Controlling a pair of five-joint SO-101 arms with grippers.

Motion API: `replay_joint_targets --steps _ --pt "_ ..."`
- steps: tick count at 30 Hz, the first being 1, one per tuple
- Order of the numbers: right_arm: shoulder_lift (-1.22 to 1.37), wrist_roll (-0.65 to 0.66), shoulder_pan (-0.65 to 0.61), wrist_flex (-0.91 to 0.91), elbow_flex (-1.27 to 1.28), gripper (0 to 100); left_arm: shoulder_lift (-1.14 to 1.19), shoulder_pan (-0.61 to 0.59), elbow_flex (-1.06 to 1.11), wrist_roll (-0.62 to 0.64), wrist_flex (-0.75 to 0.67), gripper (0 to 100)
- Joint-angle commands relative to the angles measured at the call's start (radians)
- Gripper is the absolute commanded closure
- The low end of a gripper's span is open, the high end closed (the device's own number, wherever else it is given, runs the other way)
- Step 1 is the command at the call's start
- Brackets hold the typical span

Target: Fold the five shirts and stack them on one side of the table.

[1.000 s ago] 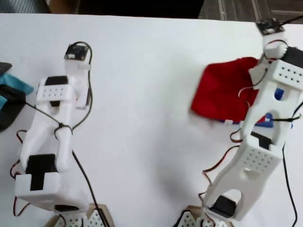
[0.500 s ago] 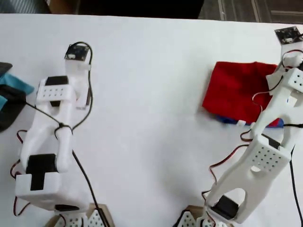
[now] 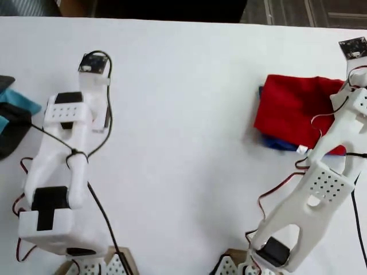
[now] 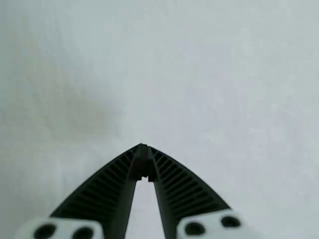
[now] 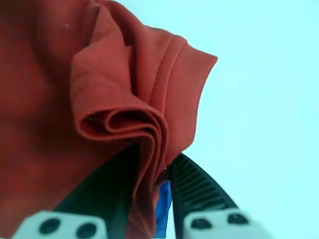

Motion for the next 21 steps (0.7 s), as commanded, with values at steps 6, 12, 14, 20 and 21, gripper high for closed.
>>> replay_joint_targets --steps 6,12,14,20,21 --pt "0.001 0.006 0.027 -0.068 -0.048 97.8 -0.058 -0.003 -0.001 -0.005 -0.005 97" --pt "0.004 0.006 0.021 -0.116 -0.035 97.6 -0.058 -0.003 -0.001 -0.005 -0.005 97" --pt "0.004 0.006 0.021 -0.116 -0.038 96.5 -0.058 -0.003 -0.001 -0.005 -0.005 97" --pt "0.002 0.003 0.013 -0.091 -0.037 74.4 -0.058 -0.002 -0.001 -0.003 -0.011 97" --pt "-0.001 0.003 0.004 -0.079 -0.040 72.5 -0.058 -0.002 -0.001 -0.003 -0.011 97"
